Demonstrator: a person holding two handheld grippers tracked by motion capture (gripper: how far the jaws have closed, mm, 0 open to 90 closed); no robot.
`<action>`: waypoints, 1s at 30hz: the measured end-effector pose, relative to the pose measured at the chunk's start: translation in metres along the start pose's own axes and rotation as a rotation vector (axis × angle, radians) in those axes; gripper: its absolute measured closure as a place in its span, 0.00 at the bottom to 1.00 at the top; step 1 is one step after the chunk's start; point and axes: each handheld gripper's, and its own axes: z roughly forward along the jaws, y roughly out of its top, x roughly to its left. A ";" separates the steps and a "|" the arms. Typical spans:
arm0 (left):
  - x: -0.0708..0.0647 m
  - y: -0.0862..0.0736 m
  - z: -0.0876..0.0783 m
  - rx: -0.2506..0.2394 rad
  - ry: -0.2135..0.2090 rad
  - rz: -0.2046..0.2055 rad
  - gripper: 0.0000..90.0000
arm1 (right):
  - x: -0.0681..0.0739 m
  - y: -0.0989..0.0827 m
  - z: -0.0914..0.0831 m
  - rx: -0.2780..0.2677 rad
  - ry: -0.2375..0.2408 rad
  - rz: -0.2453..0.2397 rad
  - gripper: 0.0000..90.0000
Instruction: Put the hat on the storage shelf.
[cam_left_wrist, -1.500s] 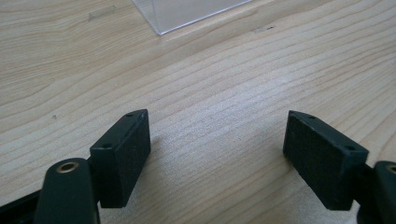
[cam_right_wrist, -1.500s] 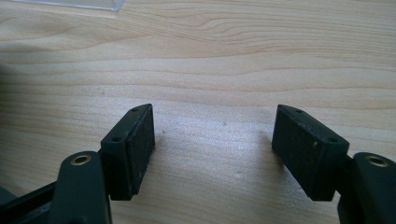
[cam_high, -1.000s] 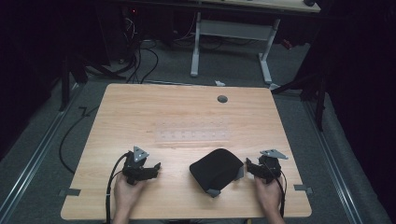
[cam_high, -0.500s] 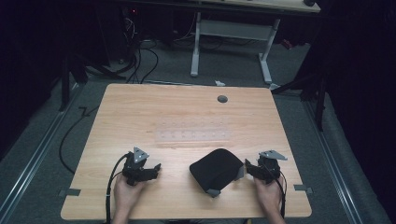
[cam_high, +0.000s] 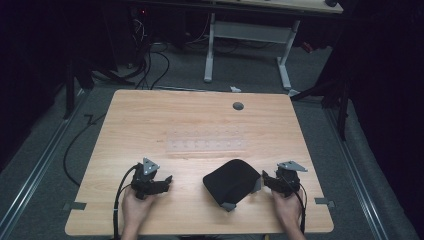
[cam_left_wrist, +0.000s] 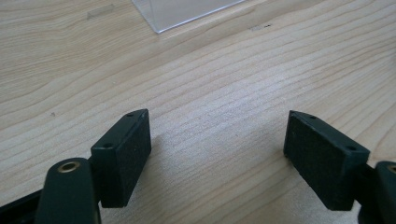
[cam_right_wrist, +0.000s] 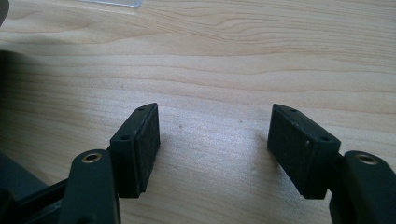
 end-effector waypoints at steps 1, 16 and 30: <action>0.000 0.000 0.000 0.000 0.000 0.000 0.26 | 0.000 0.000 -0.001 -0.002 -0.013 0.015 0.40; 0.000 0.000 0.000 0.001 0.001 0.000 0.26 | -0.001 -0.003 -0.026 -0.139 0.065 0.072 0.53; 0.000 0.000 0.000 0.001 0.000 0.001 0.26 | -0.005 -0.003 -0.059 -0.190 0.196 0.129 0.52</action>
